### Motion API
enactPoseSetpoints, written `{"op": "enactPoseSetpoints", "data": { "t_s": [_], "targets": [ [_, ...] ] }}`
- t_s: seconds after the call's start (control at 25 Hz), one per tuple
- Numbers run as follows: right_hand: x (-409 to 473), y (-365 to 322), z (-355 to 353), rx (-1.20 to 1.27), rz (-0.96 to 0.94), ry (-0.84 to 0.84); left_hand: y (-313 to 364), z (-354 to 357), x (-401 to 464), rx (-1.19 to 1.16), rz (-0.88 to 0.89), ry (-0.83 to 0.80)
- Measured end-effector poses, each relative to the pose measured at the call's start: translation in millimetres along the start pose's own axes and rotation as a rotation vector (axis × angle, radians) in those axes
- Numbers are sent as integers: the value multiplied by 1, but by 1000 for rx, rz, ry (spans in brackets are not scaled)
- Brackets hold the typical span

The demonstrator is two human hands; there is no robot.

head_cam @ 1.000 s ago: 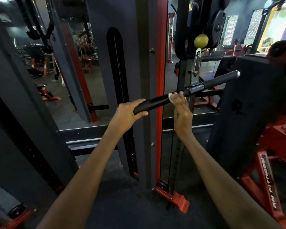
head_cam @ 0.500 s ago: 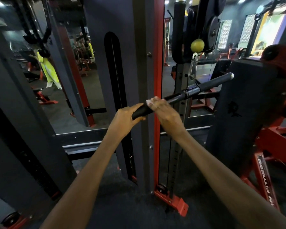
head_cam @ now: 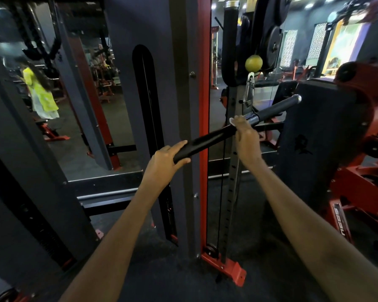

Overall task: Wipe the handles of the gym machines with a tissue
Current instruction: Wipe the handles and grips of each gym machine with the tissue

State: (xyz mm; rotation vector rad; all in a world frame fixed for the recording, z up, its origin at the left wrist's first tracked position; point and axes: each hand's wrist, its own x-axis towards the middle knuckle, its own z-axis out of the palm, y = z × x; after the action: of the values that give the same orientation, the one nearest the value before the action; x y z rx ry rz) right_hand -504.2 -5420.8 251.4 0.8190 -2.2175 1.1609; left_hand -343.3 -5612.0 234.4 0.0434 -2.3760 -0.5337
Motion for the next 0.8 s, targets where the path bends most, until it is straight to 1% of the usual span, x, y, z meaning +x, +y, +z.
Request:
{"op": "enactPoseSetpoints", "data": {
  "t_s": [0.04,0.12,0.16,0.2,0.24,0.28,0.32,0.36,0.4,0.44,0.48,0.52,0.56,0.6,0.64,0.68,0.72,0.76,0.8],
  "targets": [
    [-15,-12,8,36,-32,-55,0,0,0,-2,-10,-3],
    [-40,-22,21,35,-217,-206,-1,-3,3,5,-13,-2],
    [-39,-17,20,30,-250,-178,-3,-4,6,6,-10,-2],
    [-31,-8,17,25,-181,-110,-4,-5,7,2,-13,-4],
    [-21,1,14,27,-33,-5,-3,-6,7,-5,-13,-1],
    [-20,4,15,49,55,68,-2,-7,7,-6,-11,1],
    [-28,2,19,109,129,90,-2,-7,6,-3,-4,4],
    [-33,5,31,188,250,128,-1,-7,5,4,0,4],
    [-39,-2,40,391,477,184,-2,-7,4,13,5,1],
    [-34,-9,39,648,755,195,-2,-7,3,26,12,-1],
    [-20,-13,33,940,986,186,-1,-8,3,40,24,2],
    [-1,-11,25,1188,1106,215,-1,-9,5,54,33,6],
    [15,-11,16,1321,1143,267,0,-11,6,63,38,9],
    [22,-19,13,1338,1161,287,1,-11,6,72,35,5],
    [19,-31,17,1315,1174,197,1,-12,6,81,29,1],
    [6,-49,21,1266,1154,46,0,-12,5,94,26,-5],
    [-11,-69,25,1261,1123,-125,-1,-11,4,105,37,-5],
    [-22,-83,26,1279,1077,-258,-2,-11,3,117,54,-5],
    [-22,-88,24,1313,1092,-321,-2,-11,4,128,66,-2]
  ]
}}
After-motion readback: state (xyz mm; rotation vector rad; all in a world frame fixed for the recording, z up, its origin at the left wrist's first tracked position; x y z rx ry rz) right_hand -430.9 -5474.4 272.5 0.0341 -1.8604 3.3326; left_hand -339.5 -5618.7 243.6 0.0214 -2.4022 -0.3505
